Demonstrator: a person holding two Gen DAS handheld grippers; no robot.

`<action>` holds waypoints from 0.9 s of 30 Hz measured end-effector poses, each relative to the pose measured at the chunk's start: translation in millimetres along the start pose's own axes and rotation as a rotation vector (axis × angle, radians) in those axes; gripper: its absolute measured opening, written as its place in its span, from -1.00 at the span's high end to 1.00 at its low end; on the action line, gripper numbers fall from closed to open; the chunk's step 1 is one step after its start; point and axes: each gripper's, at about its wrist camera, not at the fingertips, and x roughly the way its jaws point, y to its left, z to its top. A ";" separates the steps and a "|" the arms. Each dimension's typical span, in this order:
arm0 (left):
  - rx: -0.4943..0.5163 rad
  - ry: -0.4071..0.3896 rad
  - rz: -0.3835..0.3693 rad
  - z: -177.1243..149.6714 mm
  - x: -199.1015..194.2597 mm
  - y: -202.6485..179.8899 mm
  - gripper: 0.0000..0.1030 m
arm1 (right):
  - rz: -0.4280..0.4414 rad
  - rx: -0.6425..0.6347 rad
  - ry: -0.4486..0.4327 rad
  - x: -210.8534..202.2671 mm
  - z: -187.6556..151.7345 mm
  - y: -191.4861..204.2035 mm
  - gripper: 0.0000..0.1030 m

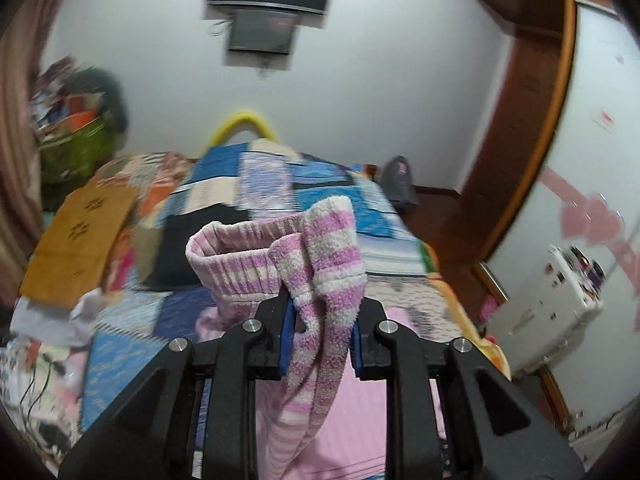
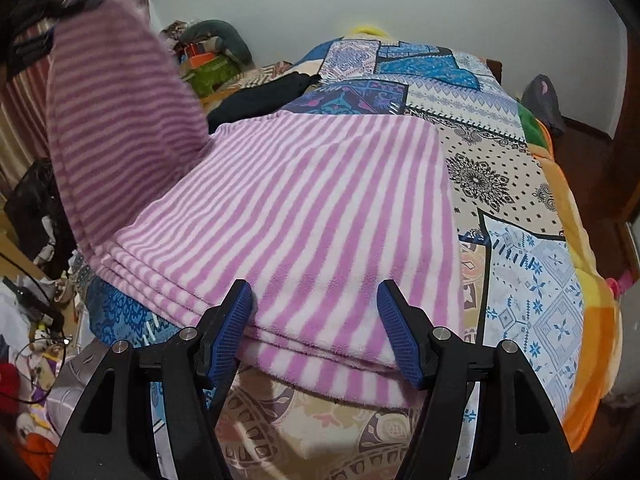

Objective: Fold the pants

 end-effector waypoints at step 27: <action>0.245 0.465 -0.223 -129.8 152.5 -175.8 0.03 | -0.111 0.213 -0.065 -71.2 -44.1 -75.5 -0.19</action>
